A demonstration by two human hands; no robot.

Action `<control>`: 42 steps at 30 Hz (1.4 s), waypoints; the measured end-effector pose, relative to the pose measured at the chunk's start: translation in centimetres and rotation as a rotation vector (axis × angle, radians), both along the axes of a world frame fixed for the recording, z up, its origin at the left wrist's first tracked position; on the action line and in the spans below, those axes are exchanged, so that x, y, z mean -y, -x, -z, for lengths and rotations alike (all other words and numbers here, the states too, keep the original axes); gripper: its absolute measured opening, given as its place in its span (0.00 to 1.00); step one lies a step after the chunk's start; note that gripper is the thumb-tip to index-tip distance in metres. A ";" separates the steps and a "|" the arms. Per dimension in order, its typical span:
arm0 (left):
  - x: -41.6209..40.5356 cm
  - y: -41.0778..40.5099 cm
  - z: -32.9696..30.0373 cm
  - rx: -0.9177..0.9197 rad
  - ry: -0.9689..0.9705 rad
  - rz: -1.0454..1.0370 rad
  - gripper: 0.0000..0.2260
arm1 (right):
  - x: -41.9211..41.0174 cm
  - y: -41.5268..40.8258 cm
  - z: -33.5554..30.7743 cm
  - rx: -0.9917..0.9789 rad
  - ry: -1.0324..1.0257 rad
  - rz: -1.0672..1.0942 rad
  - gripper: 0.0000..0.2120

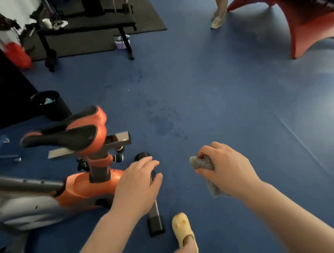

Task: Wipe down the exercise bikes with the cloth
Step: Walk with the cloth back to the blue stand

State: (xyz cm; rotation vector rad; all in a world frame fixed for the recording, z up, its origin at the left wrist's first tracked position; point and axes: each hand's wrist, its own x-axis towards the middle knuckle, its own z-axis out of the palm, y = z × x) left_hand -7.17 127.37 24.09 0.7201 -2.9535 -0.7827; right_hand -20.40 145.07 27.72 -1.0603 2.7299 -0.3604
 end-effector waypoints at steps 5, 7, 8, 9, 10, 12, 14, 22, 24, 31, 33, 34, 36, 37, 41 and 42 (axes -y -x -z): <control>2.4 9.4 -0.3 -0.022 -0.039 -0.075 0.17 | 3.1 9.7 -1.0 0.003 -0.020 -0.051 0.10; 3.7 12.8 -0.7 -0.024 -0.026 -0.069 0.17 | 4.5 13.6 -1.3 -0.011 -0.018 -0.060 0.10; 4.4 14.4 -0.9 -0.019 -0.021 -0.074 0.17 | 5.1 15.3 -1.5 -0.010 -0.019 -0.064 0.10; 5.1 15.8 -1.2 -0.013 -0.020 -0.084 0.17 | 5.8 16.9 -1.6 -0.003 -0.017 -0.061 0.10; 5.8 17.1 -1.5 -0.013 -0.021 -0.094 0.17 | 6.5 18.4 -1.7 0.008 -0.011 -0.058 0.10; 6.9 19.0 -1.9 -0.011 -0.021 -0.107 0.17 | 7.6 21.0 -1.4 0.030 -0.008 -0.061 0.10; 8.3 21.0 -2.2 -0.002 -0.030 -0.129 0.17 | 9.4 23.6 -1.0 0.051 -0.022 -0.097 0.10; 17.1 30.6 -0.8 0.016 -0.026 -0.471 0.18 | 23.4 37.8 0.1 0.048 -0.033 -0.419 0.09; 18.6 33.2 -1.2 0.010 -0.059 -0.550 0.18 | 26.8 40.8 -0.6 0.040 -0.039 -0.511 0.09; 24.6 38.1 -2.6 -0.045 -0.044 -0.779 0.18 | 40.4 46.0 -2.0 0.041 -0.016 -0.763 0.09; 27.0 37.6 -2.3 -0.025 -0.049 -0.878 0.18 | 44.4 45.8 -1.8 0.058 0.016 -0.836 0.10; 28.3 37.3 -2.0 -0.017 -0.052 -0.935 0.17 | 46.5 45.6 -1.5 0.070 0.030 -0.877 0.10; 31.3 36.8 -1.2 -0.015 -0.050 -1.024 0.17 | 50.5 45.2 -1.1 0.075 0.050 -0.950 0.11; 32.9 36.8 -0.9 -0.018 -0.054 -1.053 0.17 | 52.4 45.1 -1.0 0.076 0.054 -0.972 0.12; 38.8 37.5 -1.0 -0.052 -0.104 -1.142 0.17 | 59.6 46.0 -1.1 0.070 0.033 -1.038 0.12; 40.3 37.6 -1.2 -0.061 -0.097 -1.154 0.17 | 61.5 46.2 -1.3 0.065 0.039 -1.049 0.12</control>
